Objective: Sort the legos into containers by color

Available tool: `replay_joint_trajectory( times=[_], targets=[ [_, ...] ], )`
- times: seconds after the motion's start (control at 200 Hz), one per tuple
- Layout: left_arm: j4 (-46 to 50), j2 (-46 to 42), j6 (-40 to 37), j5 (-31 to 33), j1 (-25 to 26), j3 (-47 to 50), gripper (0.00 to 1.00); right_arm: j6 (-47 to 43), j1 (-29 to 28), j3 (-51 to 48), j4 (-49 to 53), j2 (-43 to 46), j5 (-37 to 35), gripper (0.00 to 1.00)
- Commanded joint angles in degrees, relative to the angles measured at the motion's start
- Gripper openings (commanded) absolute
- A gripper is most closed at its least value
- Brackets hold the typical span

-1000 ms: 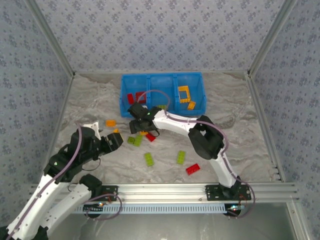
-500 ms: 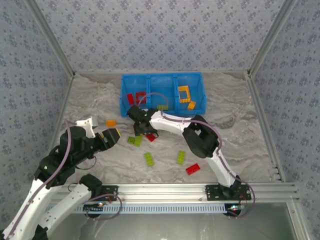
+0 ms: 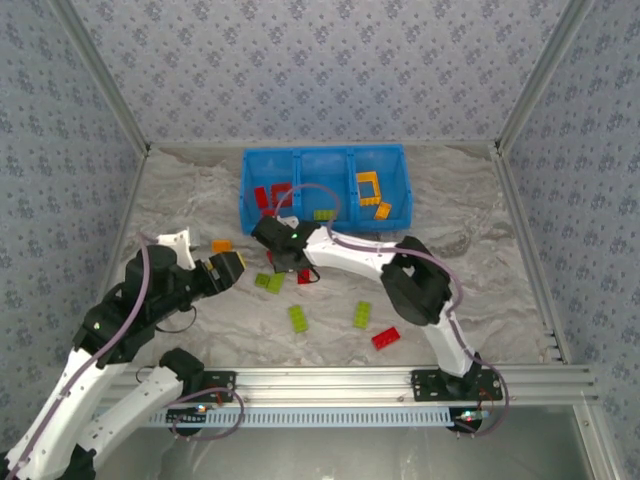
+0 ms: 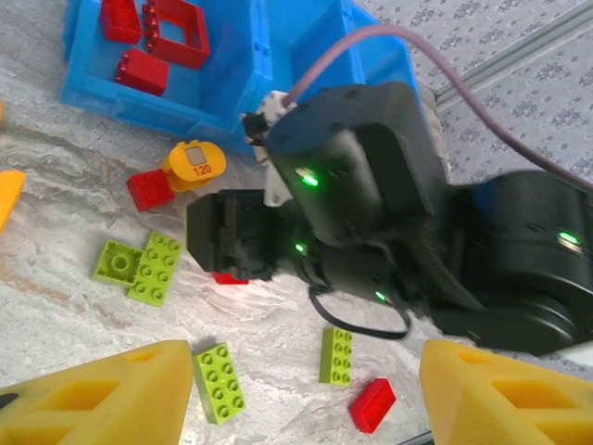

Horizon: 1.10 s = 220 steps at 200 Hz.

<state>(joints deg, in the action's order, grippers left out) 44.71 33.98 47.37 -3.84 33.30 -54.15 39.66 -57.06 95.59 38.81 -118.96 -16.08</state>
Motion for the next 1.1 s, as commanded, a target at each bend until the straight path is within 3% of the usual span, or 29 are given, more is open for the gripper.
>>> replay_joint_trajectory(
  times=[0.0,0.2,0.41,0.58,0.739,1.094],
  targets=[
    [-3.92,2.95,-1.98,-1.07,1.41,-4.16,0.66,0.26,0.72,-3.77,1.09,11.71,-5.49,0.51],
    [-9.93,12.41,-3.43,4.32,9.34,-7.62,0.66,-2.97,7.58,-10.77,3.33,24.04,-8.29,0.5],
    [-12.96,27.26,-8.58,16.21,21.17,-17.75,0.66,-9.98,22.92,-15.86,-0.3,28.18,-3.69,0.49],
    [-15.09,38.94,-11.84,17.39,22.51,-26.14,0.66,-15.42,29.38,-10.24,-3.11,19.17,-3.25,0.48],
    [-15.99,46.58,-14.27,15.98,22.09,-32.95,0.66,-14.34,32.74,-3.32,-2.49,10.33,-5.51,0.48],
    [-17.28,47.81,-14.48,14.68,21.22,-32.41,0.66,-15.16,34.91,14.64,3.96,-6.95,-9.76,0.49]
  ],
)
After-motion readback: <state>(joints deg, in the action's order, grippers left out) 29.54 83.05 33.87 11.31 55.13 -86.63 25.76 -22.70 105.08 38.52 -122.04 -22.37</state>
